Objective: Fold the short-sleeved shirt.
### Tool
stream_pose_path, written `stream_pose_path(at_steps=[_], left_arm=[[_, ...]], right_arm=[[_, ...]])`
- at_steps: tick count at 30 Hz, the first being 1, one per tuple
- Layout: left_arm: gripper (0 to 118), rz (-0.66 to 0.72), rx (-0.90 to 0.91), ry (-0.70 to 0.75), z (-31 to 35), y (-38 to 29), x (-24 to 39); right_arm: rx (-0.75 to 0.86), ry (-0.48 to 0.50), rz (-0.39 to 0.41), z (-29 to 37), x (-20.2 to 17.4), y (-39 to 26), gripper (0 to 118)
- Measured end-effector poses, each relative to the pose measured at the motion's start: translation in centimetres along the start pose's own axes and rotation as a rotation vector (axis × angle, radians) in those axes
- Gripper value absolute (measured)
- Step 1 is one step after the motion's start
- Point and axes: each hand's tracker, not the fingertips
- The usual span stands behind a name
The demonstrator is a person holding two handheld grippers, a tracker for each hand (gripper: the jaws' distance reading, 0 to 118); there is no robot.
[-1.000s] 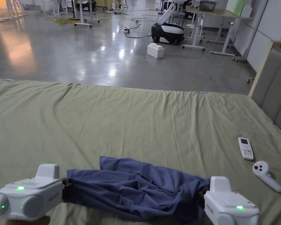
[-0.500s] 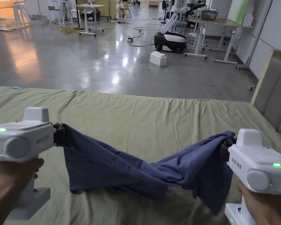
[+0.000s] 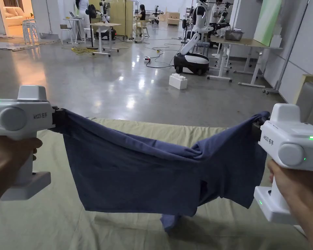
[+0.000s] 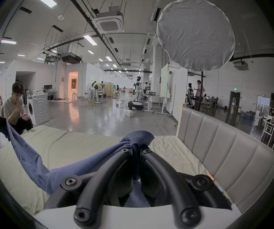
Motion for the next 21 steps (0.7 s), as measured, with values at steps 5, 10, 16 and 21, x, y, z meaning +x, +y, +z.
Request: stream_pose_path(at_steps=[5,10,16,21], left_arm=[[8,0.010,0.020,0.011,-1.9,3.1,0.3],[8,0.006,0.040,0.035,-4.0,6.2,0.6],[8,0.031,0.077,0.057,-6.4,9.8,0.4],[8,0.001,0.104,0.061,-6.5,10.9,1.1]], right_arm=[[0.038,-0.015,0.033,-3.1,-0.2,3.3,7],[0.041,-0.041,0.028,-6.5,-0.1,6.0,7],[0.046,-0.052,0.020,-9.3,-0.3,8.3,7],[0.090,-0.049,0.053,-9.8,-1.2,9.1,7]])
